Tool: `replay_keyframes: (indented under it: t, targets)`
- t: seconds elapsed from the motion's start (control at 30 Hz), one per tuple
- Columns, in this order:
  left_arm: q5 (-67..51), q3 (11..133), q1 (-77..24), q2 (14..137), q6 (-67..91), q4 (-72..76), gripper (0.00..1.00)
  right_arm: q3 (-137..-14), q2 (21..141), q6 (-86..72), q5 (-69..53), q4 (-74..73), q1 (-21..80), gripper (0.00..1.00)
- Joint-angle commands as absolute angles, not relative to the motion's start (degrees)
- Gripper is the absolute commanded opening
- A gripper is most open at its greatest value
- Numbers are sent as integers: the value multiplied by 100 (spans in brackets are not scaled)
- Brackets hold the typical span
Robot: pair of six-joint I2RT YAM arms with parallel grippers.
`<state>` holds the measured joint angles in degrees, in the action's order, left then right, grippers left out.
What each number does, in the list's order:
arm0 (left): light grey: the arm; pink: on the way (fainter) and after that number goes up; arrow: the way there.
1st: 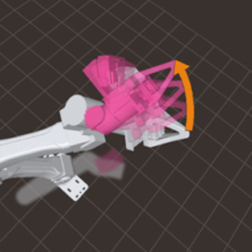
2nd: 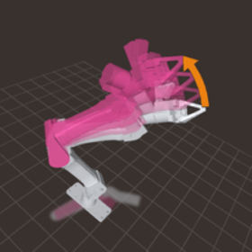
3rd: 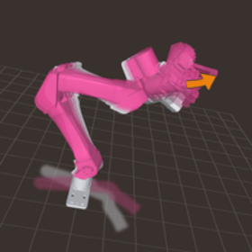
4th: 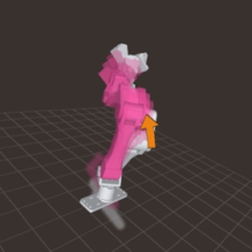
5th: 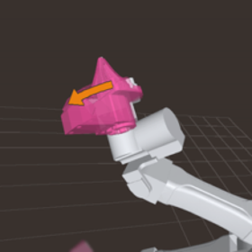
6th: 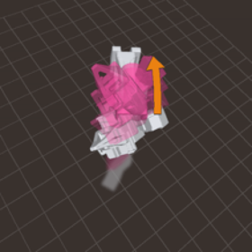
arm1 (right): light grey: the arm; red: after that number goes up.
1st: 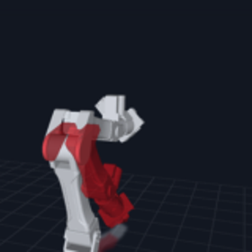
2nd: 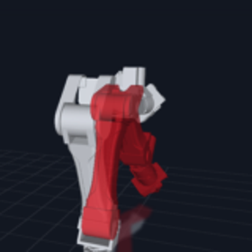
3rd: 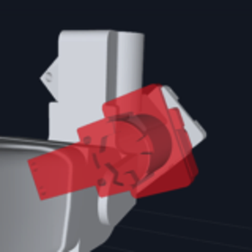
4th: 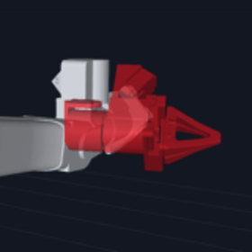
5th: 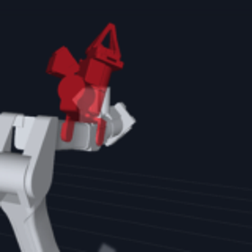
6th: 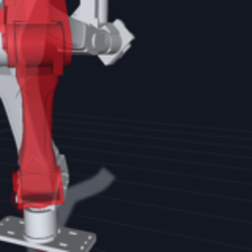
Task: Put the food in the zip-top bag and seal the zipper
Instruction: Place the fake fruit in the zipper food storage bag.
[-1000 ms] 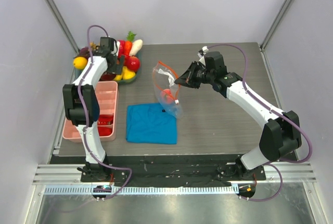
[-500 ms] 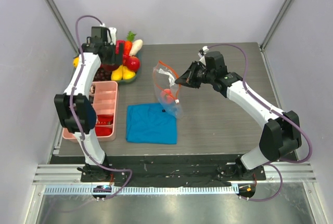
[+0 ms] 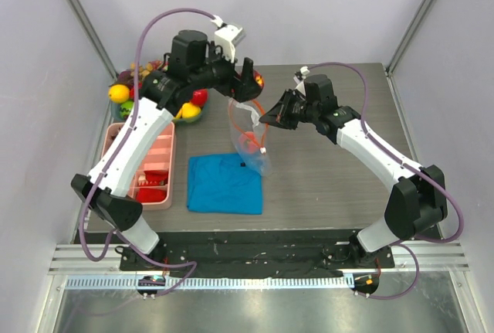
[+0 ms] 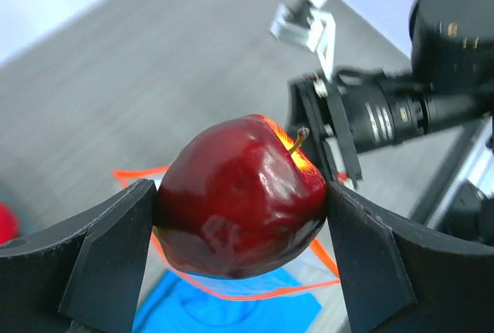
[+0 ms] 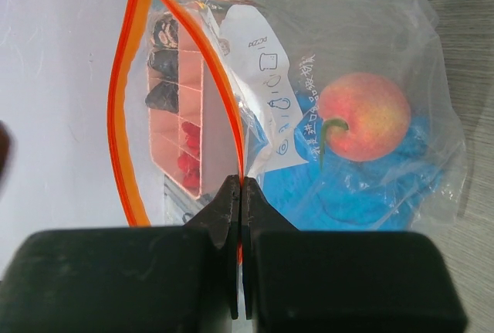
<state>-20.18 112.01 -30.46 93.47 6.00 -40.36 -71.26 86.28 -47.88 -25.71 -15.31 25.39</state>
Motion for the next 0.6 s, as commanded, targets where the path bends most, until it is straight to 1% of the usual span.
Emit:
replay_keyframes:
  t: [0.0, 0.07, 0.1, 0.13, 0.2, 0.27, 0.3, 0.33, 0.47, 0.57]
  targets:
    - [-2346, 10602, -3181, 9413, 808, -3937, 69, -7400, 8517, -4632, -2522, -1503, 2514, 1]
    - [-2399, 10381, -3217, 9378, 844, -3946, 71, -7409, 8482, -4614, -2514, -1547, 2496, 1]
    - [-2391, 10154, -3225, 9352, 835, -3946, 73, -7409, 8481, -4606, -2522, -1564, 2505, 1]
    - [-2391, 10082, -3243, 9317, 809, -3990, 79, -7409, 8481, -4614, -2531, -1582, 2487, 1]
    - [-2426, 9976, -3261, 9299, 782, -4043, 82, -7427, 8499, -4640, -2592, -1591, 2479, 1]
    - [-2391, 9984, -3261, 9316, 773, -4209, 91, -7435, 8525, -4649, -2602, -1582, 2470, 1]
    - [-2391, 10037, -3261, 9316, 695, -4297, 97, -7444, 8525, -4649, -2610, -1591, 2478, 1]
    - [-2338, 10159, -3261, 9273, 660, -4341, 100, -7444, 8525, -4658, -2610, -1591, 2479, 1]
    - [-2399, 10309, -3129, 8984, 624, -4193, 100, -7453, 8517, -4614, -2602, -1591, 2479, 1]
    - [-2461, 10249, -2840, 8807, 843, -3885, 100, -7453, 8499, -4570, -2575, -1600, 2461, 1]
